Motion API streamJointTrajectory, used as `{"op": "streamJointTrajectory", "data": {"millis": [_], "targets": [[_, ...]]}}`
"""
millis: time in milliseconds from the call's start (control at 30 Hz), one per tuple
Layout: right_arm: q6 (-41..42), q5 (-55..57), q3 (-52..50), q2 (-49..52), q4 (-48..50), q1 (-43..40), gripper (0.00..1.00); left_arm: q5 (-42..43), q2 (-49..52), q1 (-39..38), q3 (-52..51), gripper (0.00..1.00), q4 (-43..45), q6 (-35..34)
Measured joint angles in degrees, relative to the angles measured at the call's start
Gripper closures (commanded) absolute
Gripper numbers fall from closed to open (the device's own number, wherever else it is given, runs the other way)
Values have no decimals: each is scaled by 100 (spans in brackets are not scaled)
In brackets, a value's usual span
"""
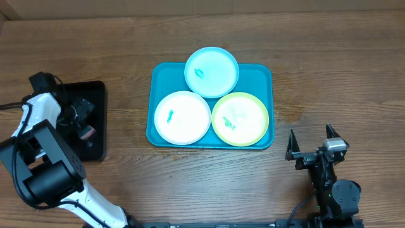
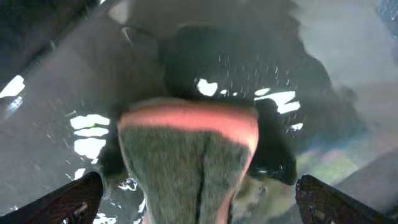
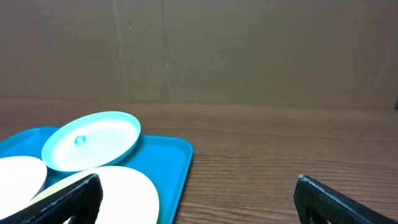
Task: Clean dirty plates on tray and stack at the side
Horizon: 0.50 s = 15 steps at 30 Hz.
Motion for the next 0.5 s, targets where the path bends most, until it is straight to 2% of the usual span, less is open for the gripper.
{"op": "streamJointTrajectory", "data": {"millis": [100,267,333,500], "targets": [[2,-2,0,0,-2,-2,0,-90,0,0,0,2,133,59],[0,-4,0,0,-2,-2,0,-151,0,0,0,26,352,151],[0,-2,0,0,0,-2,0,-164,0,0,0,27,396,146],[2,0,0,0,-2,-2,0,-173,2,0,0,19,424,140]]}}
